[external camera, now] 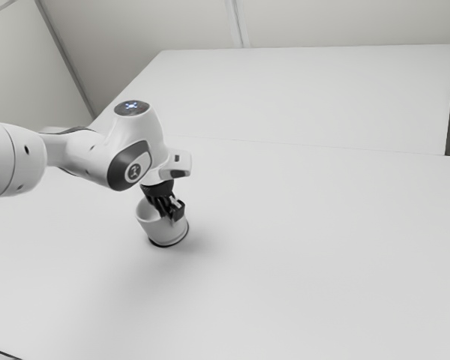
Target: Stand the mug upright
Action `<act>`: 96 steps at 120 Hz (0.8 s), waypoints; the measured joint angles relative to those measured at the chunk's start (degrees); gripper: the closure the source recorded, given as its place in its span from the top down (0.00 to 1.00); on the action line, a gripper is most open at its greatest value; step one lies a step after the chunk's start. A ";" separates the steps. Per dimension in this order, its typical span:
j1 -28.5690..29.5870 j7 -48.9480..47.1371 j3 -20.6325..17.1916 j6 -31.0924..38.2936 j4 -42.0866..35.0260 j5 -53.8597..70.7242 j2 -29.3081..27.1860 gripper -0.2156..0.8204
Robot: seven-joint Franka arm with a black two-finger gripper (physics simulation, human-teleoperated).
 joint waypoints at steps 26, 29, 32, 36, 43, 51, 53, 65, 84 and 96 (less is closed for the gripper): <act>-0.31 -0.15 0.00 -0.92 0.42 -0.92 -3.34 0.57; -0.37 -0.15 0.03 -1.06 0.70 -1.07 -3.81 0.58; -0.54 -0.14 0.18 -1.33 1.32 -1.20 -4.06 0.60; -0.90 -0.13 0.52 -2.06 3.19 -1.38 -3.77 0.62; -1.27 -0.07 0.97 -4.49 9.34 -2.48 -1.12 0.66; -0.65 0.01 1.14 -8.58 18.91 -3.84 2.95 0.69; -0.15 0.03 1.01 -9.61 21.21 -4.35 3.79 0.69; 3.05 0.14 0.31 -15.43 31.77 -6.85 5.82 0.72; 3.62 0.29 0.03 -25.07 39.26 -8.34 3.57 0.75; 3.64 0.42 -0.02 -30.47 40.48 -8.50 2.12 0.76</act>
